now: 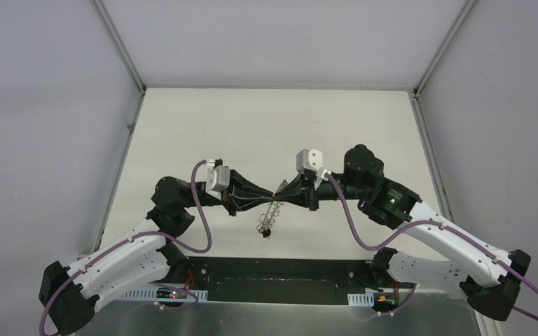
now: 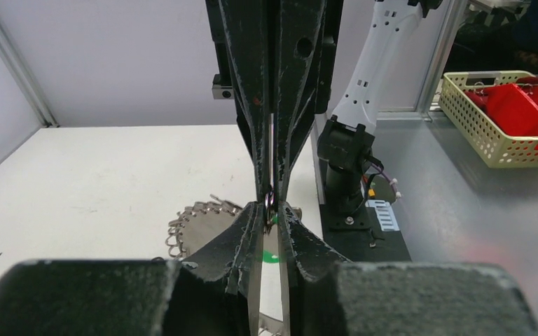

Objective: Put the keys on the keyring

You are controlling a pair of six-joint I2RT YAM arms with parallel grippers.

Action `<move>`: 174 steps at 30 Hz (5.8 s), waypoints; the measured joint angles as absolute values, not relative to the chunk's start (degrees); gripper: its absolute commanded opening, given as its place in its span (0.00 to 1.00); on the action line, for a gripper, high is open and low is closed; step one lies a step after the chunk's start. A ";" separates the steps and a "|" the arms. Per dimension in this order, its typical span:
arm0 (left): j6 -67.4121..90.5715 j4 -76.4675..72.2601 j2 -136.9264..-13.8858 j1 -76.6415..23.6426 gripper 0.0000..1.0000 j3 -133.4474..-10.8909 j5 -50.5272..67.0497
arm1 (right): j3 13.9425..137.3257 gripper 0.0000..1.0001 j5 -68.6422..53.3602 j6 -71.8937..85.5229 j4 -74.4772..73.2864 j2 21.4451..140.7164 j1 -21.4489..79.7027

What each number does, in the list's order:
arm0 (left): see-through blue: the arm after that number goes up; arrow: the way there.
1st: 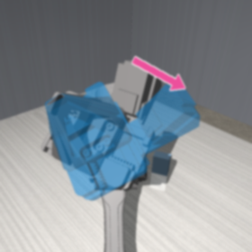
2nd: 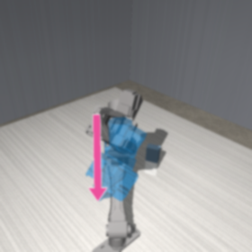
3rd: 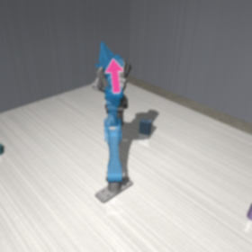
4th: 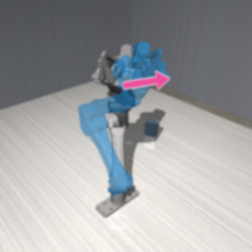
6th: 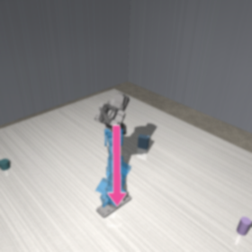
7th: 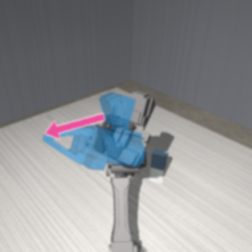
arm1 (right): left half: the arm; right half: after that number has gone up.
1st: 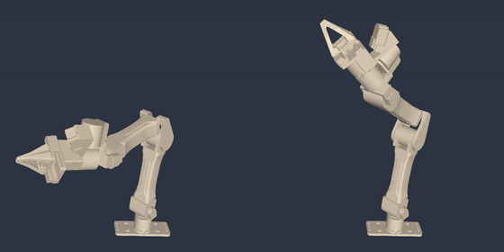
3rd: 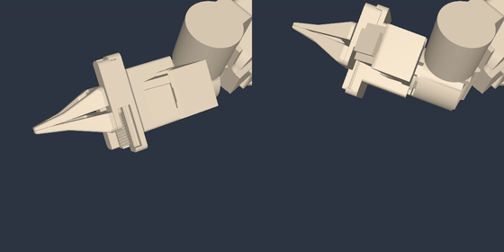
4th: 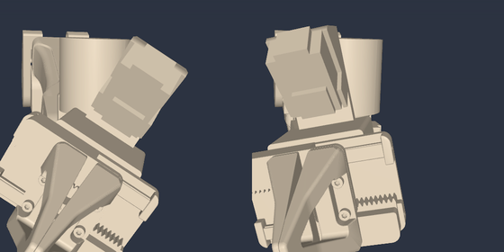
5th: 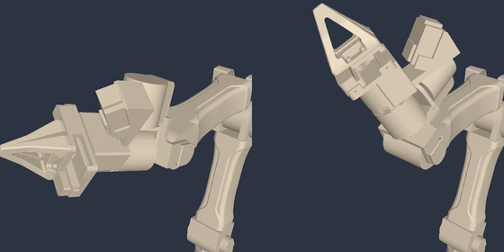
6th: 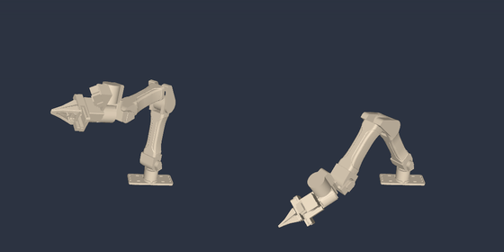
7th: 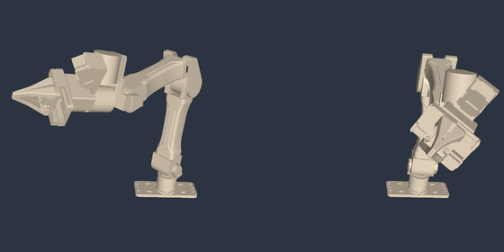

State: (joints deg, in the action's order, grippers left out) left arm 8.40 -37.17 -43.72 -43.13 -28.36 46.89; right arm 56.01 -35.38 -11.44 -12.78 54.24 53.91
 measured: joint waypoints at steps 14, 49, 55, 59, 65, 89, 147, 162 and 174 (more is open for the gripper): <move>-5.23 -7.14 -40.56 -43.18 0.31 -39.81 46.33 | 59.35 0.00 -31.09 -14.46 -27.24 57.98 53.93; -5.50 -2.59 -53.25 -45.41 0.00 -41.12 46.09 | 69.21 0.02 -38.17 -11.86 -40.95 67.57 49.43; -5.41 -2.55 -53.08 -45.43 0.00 -41.10 45.52 | 68.62 0.46 -37.71 -9.41 -38.37 67.02 48.58; -4.97 -2.87 -51.22 -45.41 0.00 -40.42 43.53 | 66.74 0.56 -37.91 -6.44 -33.19 64.23 46.33; -2.76 -8.82 -45.54 -45.43 0.00 -36.40 40.80 | 64.77 0.54 -39.81 -3.05 -27.00 60.88 43.11; 8.69 -43.77 -41.89 -45.43 0.00 -23.20 32.93 | 59.18 0.36 -50.46 6.72 -8.82 56.05 41.21; 10.02 -38.22 -41.47 -45.43 0.00 -22.57 31.79 | 55.90 0.00 -50.89 5.39 -11.05 61.95 41.17; 10.02 -39.07 -42.28 -45.43 0.00 -22.68 31.83 | 51.79 0.66 -46.26 0.99 -10.92 56.34 41.10; 10.02 -40.34 -42.83 -45.43 0.00 -22.68 32.14 | 48.77 0.47 -47.86 -0.73 -0.56 53.04 41.12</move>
State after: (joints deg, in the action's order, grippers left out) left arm 10.02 -40.34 -42.83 -45.43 -22.68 32.14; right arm 48.77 -47.86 -0.73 -0.56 53.04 41.12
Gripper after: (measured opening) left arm 0.009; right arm 0.519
